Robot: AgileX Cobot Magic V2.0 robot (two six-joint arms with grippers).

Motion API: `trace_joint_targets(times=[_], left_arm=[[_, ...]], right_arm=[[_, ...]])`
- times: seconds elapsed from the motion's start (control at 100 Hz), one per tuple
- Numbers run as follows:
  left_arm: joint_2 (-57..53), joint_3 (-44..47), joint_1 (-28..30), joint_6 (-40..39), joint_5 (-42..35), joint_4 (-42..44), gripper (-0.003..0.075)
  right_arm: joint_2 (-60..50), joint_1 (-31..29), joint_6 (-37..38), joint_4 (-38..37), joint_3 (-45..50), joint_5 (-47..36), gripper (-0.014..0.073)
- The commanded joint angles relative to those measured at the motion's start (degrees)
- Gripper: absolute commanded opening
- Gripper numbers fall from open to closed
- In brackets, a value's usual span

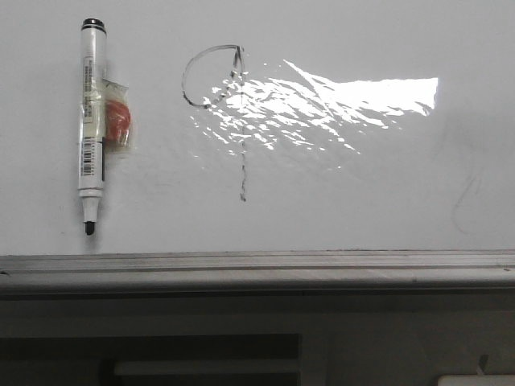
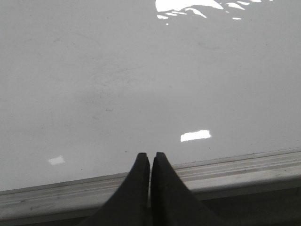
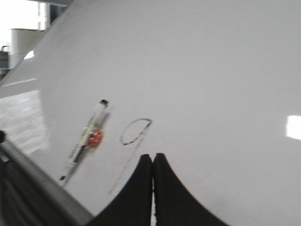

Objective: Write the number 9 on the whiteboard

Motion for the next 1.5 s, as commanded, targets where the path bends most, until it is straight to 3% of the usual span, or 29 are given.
trace_joint_targets(times=[0.0,0.2,0.4,0.53,0.79,1.49], left_arm=[[-1.66,1.02,0.09,-0.69,-2.67,-0.26,-0.002],[-1.66,1.02,0.09,-0.69,-2.67,-0.26,-0.002],[-1.66,1.02,0.09,-0.69,-2.67,-0.26,-0.002],[-1.66,1.02,0.09,-0.69,-2.67,-0.26,-0.002],[-1.66,1.02,0.09,-0.69,-2.67,-0.26,-0.002],[-1.66,1.02,0.09,-0.69,-2.67,-0.26,-0.002]], right_arm=[[0.43,-7.16,0.19,-0.84,2.14,-11.72,-0.0067],[-1.18,-24.69,0.9,-0.84,6.56,-8.58,-0.0067],[-6.24,-36.29,0.9,-0.65,6.41,13.08,-0.0067],[-9.44,-40.58,0.9,-0.65,6.41,21.1,-0.0067],[-9.34,-41.61,0.77,-0.52,6.41,29.55,-0.0067],[-9.34,-41.61,0.7,-0.52,6.41,29.48,-0.0067]])
